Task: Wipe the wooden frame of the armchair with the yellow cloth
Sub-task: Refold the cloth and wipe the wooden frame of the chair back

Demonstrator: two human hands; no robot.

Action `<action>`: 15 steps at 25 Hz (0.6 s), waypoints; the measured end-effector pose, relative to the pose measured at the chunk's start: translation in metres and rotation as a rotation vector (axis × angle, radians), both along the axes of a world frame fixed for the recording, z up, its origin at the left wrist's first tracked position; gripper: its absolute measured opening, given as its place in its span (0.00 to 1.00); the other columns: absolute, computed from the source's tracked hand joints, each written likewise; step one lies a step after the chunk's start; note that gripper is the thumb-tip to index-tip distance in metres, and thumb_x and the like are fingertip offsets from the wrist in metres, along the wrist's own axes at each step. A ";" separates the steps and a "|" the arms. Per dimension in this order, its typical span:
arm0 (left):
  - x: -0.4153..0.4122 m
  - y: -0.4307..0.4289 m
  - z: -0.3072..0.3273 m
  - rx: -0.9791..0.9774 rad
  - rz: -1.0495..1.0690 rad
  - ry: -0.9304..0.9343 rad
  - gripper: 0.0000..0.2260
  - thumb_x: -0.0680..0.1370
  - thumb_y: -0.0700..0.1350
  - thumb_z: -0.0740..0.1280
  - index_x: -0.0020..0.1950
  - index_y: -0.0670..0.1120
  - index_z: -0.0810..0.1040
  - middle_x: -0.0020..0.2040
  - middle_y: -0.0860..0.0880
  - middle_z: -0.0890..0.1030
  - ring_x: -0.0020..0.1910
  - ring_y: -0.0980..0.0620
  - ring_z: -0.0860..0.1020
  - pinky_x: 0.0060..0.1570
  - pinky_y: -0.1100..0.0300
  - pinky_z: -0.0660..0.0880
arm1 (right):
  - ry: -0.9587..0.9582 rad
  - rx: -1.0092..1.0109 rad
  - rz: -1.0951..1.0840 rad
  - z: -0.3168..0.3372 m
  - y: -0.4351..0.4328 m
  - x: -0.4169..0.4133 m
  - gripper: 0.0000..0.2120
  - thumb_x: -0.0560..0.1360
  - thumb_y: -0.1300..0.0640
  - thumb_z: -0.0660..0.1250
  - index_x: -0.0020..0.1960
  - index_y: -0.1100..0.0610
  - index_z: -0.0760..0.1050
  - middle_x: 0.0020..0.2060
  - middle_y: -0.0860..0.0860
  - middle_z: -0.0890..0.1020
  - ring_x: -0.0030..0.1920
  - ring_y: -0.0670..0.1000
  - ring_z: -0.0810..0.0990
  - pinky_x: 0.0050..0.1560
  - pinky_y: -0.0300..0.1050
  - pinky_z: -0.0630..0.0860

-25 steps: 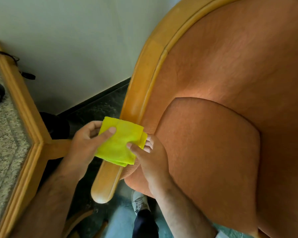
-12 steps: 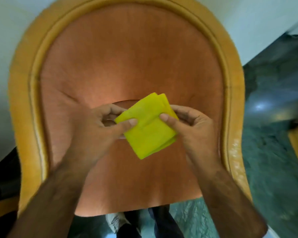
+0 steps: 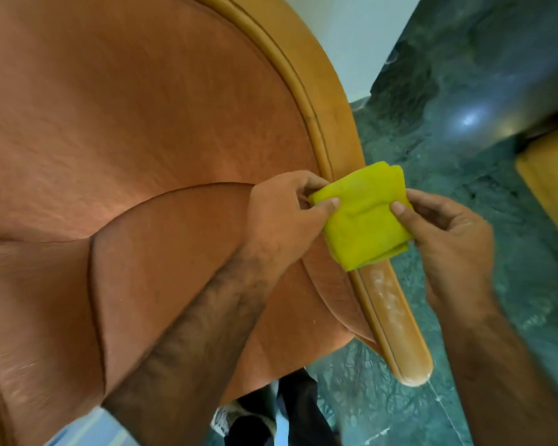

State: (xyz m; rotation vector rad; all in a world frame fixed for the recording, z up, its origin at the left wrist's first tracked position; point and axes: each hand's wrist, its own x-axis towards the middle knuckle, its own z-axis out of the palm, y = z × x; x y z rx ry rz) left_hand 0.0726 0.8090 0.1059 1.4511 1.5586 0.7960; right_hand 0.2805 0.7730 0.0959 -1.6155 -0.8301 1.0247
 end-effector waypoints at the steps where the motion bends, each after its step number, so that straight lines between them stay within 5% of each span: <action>1: 0.010 0.003 -0.004 0.010 -0.001 0.040 0.09 0.73 0.48 0.79 0.52 0.48 0.87 0.45 0.49 0.88 0.43 0.49 0.85 0.46 0.46 0.84 | -0.046 -0.011 -0.013 -0.008 0.001 0.008 0.11 0.73 0.64 0.78 0.51 0.51 0.86 0.42 0.42 0.90 0.45 0.40 0.88 0.46 0.32 0.81; 5: 0.028 0.010 -0.017 -0.030 -0.033 0.159 0.11 0.73 0.48 0.81 0.50 0.45 0.86 0.46 0.47 0.87 0.44 0.49 0.84 0.47 0.46 0.83 | -0.205 -0.147 -0.030 -0.026 -0.001 0.016 0.13 0.76 0.62 0.77 0.59 0.55 0.83 0.47 0.46 0.88 0.48 0.39 0.86 0.60 0.47 0.84; 8: 0.025 0.010 -0.014 0.058 -0.117 0.224 0.14 0.75 0.53 0.79 0.51 0.44 0.84 0.48 0.47 0.86 0.45 0.47 0.83 0.47 0.45 0.82 | -0.645 -0.055 0.053 -0.028 -0.008 -0.001 0.25 0.82 0.50 0.69 0.75 0.57 0.72 0.73 0.54 0.77 0.78 0.54 0.70 0.80 0.50 0.64; 10: 0.017 0.024 -0.012 0.379 -0.212 0.422 0.18 0.79 0.57 0.73 0.58 0.43 0.83 0.57 0.44 0.84 0.57 0.44 0.82 0.58 0.49 0.80 | -0.779 0.077 0.181 -0.028 -0.008 -0.029 0.29 0.84 0.46 0.62 0.81 0.59 0.62 0.82 0.55 0.65 0.85 0.56 0.54 0.83 0.52 0.55; 12: 0.013 0.057 -0.009 0.679 -0.365 0.623 0.23 0.84 0.55 0.65 0.71 0.39 0.77 0.72 0.38 0.78 0.73 0.38 0.74 0.74 0.44 0.71 | -0.896 0.071 0.266 -0.035 -0.007 -0.056 0.32 0.85 0.45 0.60 0.82 0.61 0.59 0.83 0.58 0.60 0.85 0.59 0.52 0.83 0.61 0.56; 15: 0.011 0.106 -0.010 0.768 -0.654 0.975 0.28 0.88 0.55 0.52 0.82 0.38 0.61 0.84 0.40 0.62 0.84 0.39 0.58 0.83 0.38 0.55 | -1.084 0.002 0.233 -0.047 -0.006 -0.073 0.34 0.85 0.43 0.58 0.82 0.64 0.59 0.83 0.60 0.60 0.84 0.61 0.55 0.81 0.63 0.59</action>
